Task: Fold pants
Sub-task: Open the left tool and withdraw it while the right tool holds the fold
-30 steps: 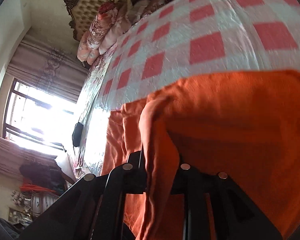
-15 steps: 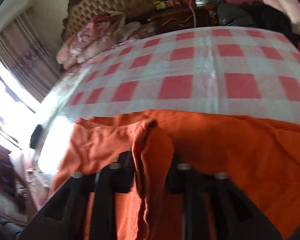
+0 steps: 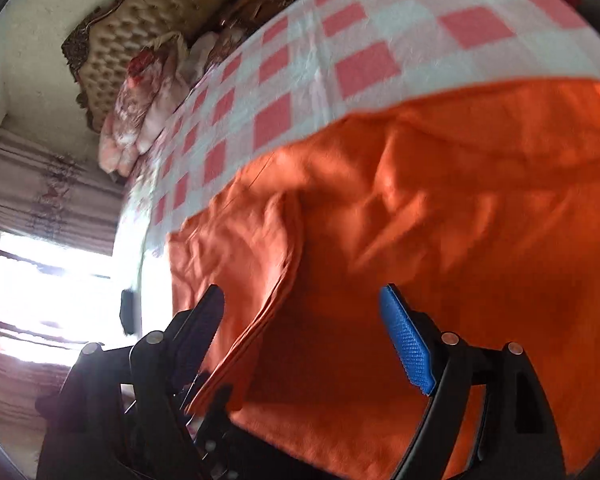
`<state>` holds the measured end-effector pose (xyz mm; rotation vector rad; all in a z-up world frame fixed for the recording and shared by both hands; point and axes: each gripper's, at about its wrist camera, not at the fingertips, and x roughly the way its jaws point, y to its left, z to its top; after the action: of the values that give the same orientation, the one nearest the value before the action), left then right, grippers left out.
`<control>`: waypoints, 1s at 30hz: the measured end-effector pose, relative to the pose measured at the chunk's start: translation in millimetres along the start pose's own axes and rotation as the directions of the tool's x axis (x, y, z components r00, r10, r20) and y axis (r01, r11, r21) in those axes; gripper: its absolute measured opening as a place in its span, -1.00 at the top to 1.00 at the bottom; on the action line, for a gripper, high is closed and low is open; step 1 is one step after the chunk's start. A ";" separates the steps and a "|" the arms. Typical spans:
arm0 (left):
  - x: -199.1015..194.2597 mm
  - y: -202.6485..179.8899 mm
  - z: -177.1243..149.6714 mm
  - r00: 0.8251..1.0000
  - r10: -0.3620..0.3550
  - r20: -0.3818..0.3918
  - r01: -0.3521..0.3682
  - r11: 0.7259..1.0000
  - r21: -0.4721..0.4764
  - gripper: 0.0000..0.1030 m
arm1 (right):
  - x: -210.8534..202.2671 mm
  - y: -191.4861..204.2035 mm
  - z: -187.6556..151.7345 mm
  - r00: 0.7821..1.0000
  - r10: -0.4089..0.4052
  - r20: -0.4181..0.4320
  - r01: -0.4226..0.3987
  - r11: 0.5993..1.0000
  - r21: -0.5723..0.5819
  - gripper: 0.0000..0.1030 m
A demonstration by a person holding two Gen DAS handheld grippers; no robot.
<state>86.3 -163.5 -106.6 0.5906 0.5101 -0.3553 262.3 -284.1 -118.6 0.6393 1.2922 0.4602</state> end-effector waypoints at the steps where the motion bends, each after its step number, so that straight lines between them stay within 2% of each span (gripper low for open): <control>1: -1.4 1.2 1.9 1.000 0.002 0.005 -0.002 1.000 -0.005 0.77 | 1.4 2.8 -2.6 1.000 0.012 -0.019 -0.012 1.000 0.002 -0.53; 4: -4.8 1.8 4.6 1.000 0.002 0.018 -0.002 1.000 -0.003 0.77 | 19.6 14.0 -6.0 0.996 0.005 -0.090 -0.006 1.000 -0.018 -0.53; 7: -7.0 0.4 4.0 1.000 -0.006 0.023 0.006 1.000 -0.004 0.77 | 34.6 17.9 -8.0 0.993 0.010 -0.119 -0.011 1.000 -0.008 -0.53; 8: -7.9 -0.9 3.9 1.000 -0.015 0.023 0.016 1.000 -0.008 0.77 | 40.2 19.5 -7.0 0.993 0.021 -0.113 -0.023 1.000 -0.012 -0.44; 9: -8.7 -2.8 3.6 0.999 -0.029 0.023 0.029 1.000 -0.010 0.77 | 40.5 21.9 -5.9 0.996 0.016 -0.090 -0.018 1.000 -0.022 0.30; 10: -8.8 -3.6 3.0 0.998 -0.059 0.020 0.059 0.998 -0.014 0.70 | 42.3 25.3 -5.9 0.997 -0.013 -0.078 0.010 0.999 -0.044 0.74; 11: -9.9 -1.0 2.0 0.995 -0.099 0.013 0.099 0.995 -0.026 0.53 | 46.4 26.4 -5.7 0.996 -0.046 -0.077 0.042 0.998 -0.055 0.84; 12: -12.6 3.3 -0.8 0.993 -0.118 0.005 0.118 0.992 -0.048 0.27 | 48.0 24.2 -6.1 0.997 -0.052 -0.063 0.049 0.998 -0.048 0.85; 13: -20.8 16.1 -6.4 0.995 -0.096 0.001 0.096 0.991 -0.097 -0.29 | 48.8 21.4 -7.8 0.996 -0.065 -0.055 0.063 0.997 -0.040 0.85; 14: -33.6 33.4 -15.4 0.998 -0.067 0.008 0.067 0.986 -0.153 -0.43 | 49.9 18.6 -9.8 0.997 -0.066 -0.049 0.064 0.998 -0.030 0.85; 16: -54.6 64.1 -37.2 1.000 0.011 -0.028 -0.017 0.974 -0.225 -0.43 | 47.9 19.3 -14.3 0.997 -0.076 -0.033 0.075 0.997 -0.030 0.85; 18: -75.8 99.4 -73.7 0.986 0.116 -0.119 -0.146 0.948 -0.284 -0.43 | 45.4 19.5 -19.7 0.995 -0.101 -0.023 0.099 0.993 -0.062 0.85; 20: -84.1 121.0 -104.9 0.969 0.128 -0.212 -0.194 0.925 -0.328 -0.38 | 47.9 27.9 -19.2 0.991 -0.133 -0.018 0.130 0.987 -0.094 0.85; 22: -86.9 124.1 -124.5 0.956 0.115 -0.269 -0.200 0.927 -0.317 -0.28 | 47.3 32.2 -20.3 0.987 -0.158 -0.012 0.156 0.981 -0.117 0.85; 25: -85.6 112.7 -126.0 0.955 0.131 -0.265 -0.202 0.944 -0.262 -0.23 | 44.7 34.7 -22.6 0.982 -0.191 -0.009 0.188 0.973 -0.136 0.85; 27: -77.9 108.0 -125.2 0.957 0.119 -0.264 -0.186 0.951 -0.249 -0.10 | 42.3 37.1 -24.8 0.977 -0.211 -0.005 0.208 0.967 -0.147 0.85; 29: -65.3 91.2 -126.2 0.955 0.134 -0.266 -0.178 0.972 -0.150 0.00 | 39.6 40.4 -25.1 0.975 -0.224 0.000 0.221 0.962 -0.161 0.85; 30: -60.9 87.8 -125.4 0.952 0.151 -0.267 -0.189 0.975 -0.120 0.05 | 38.2 41.9 -25.0 0.974 -0.227 0.000 0.224 0.960 -0.166 0.85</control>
<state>32.4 -8.8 -124.5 0.5378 0.7222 -0.0750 248.2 -223.9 -122.2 0.3445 1.3115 0.3806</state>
